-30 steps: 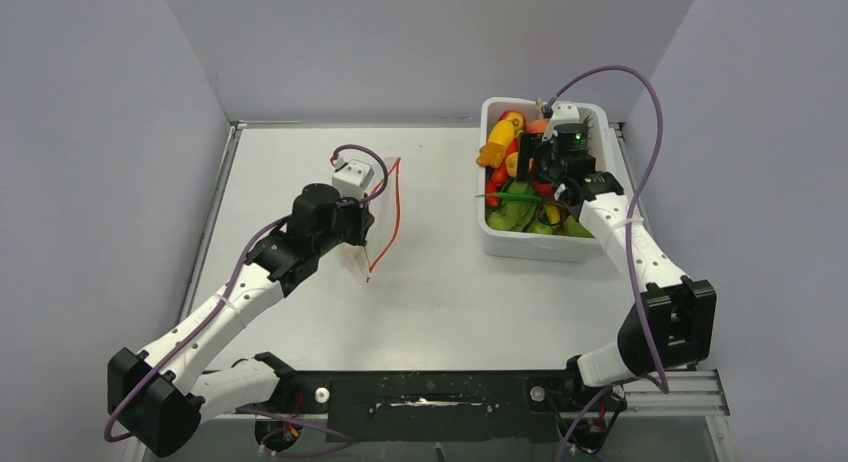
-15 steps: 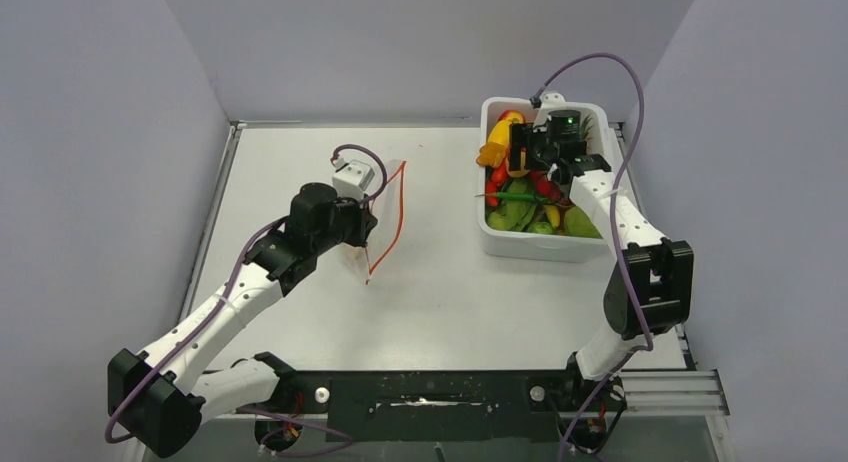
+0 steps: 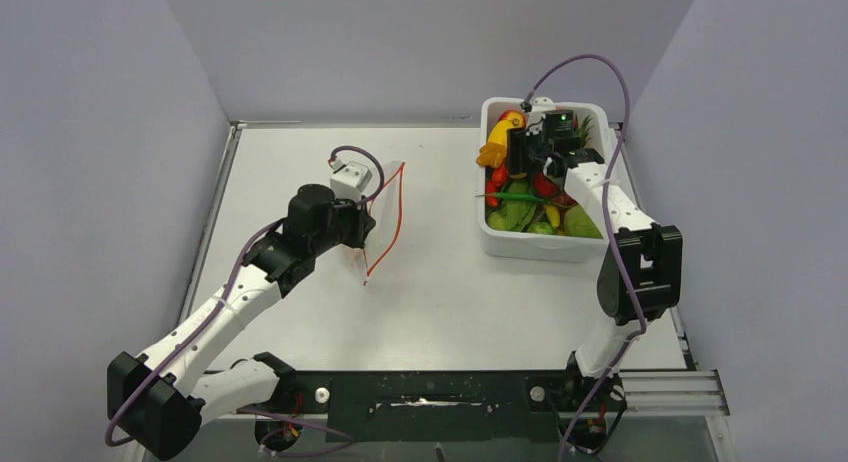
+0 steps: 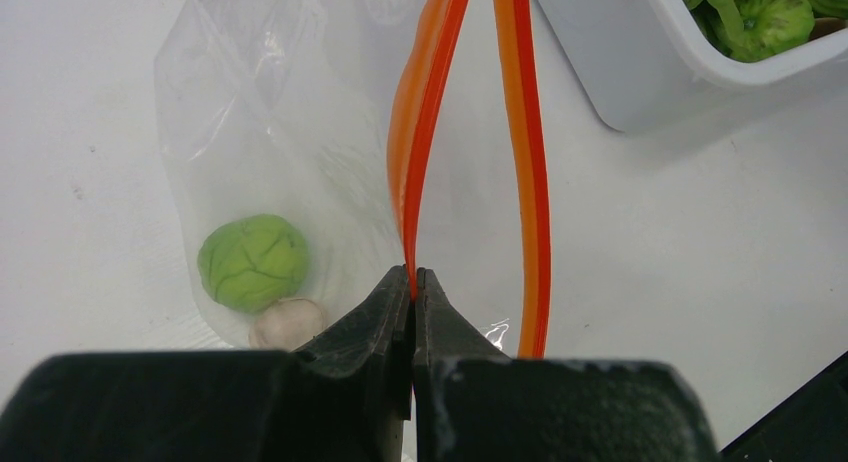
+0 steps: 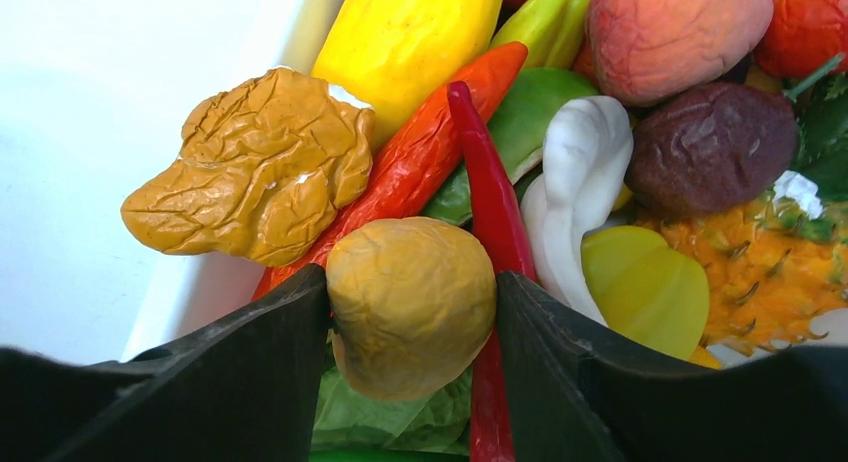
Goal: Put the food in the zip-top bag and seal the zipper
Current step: Pick up the fake fruit from the bin.
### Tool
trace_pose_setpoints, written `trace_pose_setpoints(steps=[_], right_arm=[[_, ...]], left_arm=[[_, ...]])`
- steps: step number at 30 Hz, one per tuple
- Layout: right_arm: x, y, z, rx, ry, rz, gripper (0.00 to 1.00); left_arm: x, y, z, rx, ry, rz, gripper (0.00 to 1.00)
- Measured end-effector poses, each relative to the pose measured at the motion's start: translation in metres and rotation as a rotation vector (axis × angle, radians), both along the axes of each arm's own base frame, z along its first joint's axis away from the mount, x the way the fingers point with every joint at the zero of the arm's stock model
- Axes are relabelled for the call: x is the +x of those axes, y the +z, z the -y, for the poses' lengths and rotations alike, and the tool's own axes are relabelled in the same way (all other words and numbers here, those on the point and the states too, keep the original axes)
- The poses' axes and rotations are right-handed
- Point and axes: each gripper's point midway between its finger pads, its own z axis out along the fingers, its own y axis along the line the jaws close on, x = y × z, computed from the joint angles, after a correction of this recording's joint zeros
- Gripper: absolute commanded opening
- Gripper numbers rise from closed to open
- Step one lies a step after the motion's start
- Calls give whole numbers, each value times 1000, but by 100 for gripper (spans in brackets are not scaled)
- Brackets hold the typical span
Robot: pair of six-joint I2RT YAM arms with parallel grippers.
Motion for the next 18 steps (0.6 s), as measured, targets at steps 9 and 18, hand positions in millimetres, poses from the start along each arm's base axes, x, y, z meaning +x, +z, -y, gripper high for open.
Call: trace_pose_setpoints(steps=[9,18], right_arm=[[-24,22,2,13,-35,29,38],[-70,70,-32,59,-17,137,38]], left_arm=[[-1,-1,-2,-1,4,0,0],[2,0,-8,-6,20,3,0]])
